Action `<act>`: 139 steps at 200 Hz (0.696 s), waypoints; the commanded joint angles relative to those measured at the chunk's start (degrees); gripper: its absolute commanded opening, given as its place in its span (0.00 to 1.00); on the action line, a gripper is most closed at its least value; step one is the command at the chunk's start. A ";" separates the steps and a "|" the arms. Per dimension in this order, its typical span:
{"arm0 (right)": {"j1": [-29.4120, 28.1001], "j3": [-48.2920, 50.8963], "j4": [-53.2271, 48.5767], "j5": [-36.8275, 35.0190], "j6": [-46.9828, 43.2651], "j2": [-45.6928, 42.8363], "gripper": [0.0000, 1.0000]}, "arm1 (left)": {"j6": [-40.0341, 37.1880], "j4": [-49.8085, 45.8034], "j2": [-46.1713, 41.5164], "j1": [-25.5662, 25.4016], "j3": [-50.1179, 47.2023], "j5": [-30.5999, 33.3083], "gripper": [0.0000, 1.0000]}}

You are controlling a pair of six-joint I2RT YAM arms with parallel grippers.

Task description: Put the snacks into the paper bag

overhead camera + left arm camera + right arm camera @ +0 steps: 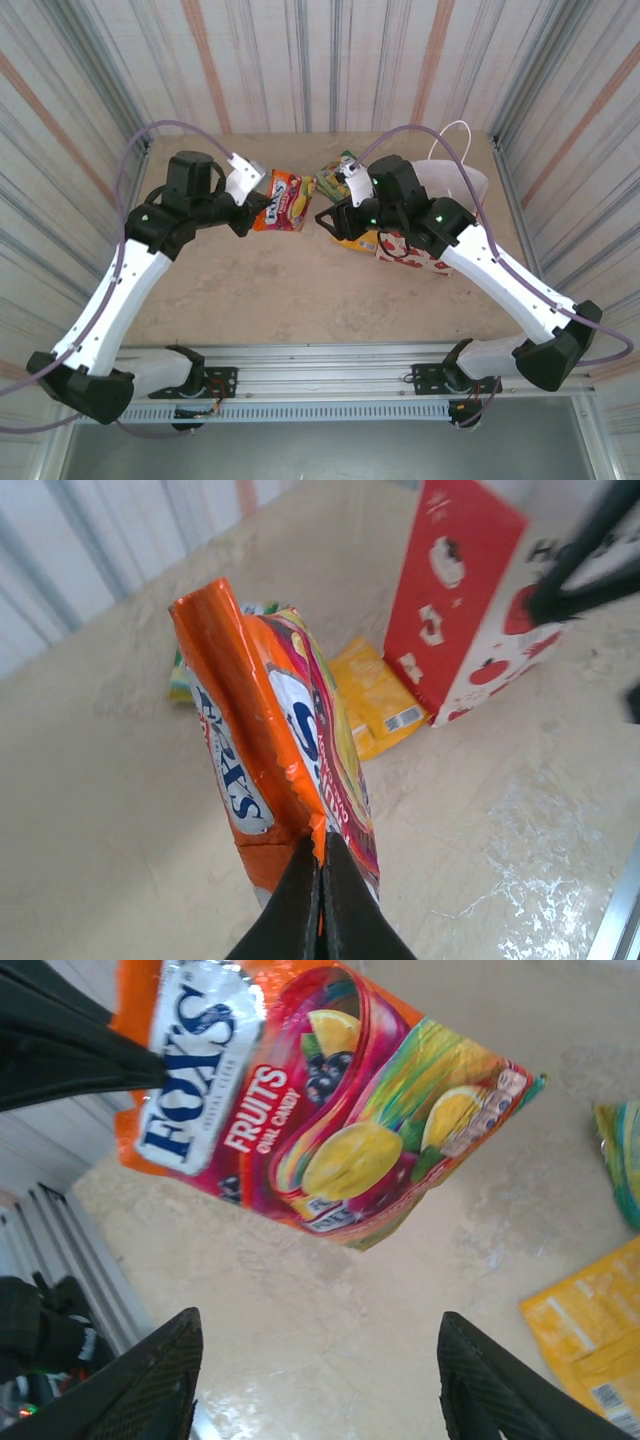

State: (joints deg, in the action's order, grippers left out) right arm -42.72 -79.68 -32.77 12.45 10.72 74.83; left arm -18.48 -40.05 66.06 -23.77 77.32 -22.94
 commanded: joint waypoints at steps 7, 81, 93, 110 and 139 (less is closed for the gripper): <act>0.98 0.72 4.15 1.34 -6.78 -2.34 0.68 | -8.82 0.97 -2.24 -0.09 3.41 -6.64 0.00; 3.59 10.84 20.12 4.46 0.98 -6.05 0.82 | -3.83 12.56 -5.44 -0.15 4.31 -15.98 0.00; 4.63 12.11 22.36 5.59 2.32 -6.82 0.82 | -2.88 14.45 -5.63 -0.14 4.23 -17.41 0.00; 6.18 13.83 25.65 8.95 3.61 -7.87 0.82 | -0.62 17.47 -5.68 -0.09 3.73 -18.92 0.00; 8.11 17.46 34.26 16.26 5.28 -9.96 0.82 | 3.47 22.64 -5.63 0.21 1.88 -21.28 0.00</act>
State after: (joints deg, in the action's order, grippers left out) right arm -35.81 -64.75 -8.69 21.02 13.10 67.59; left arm -19.55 -26.26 62.02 -23.75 79.59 -39.66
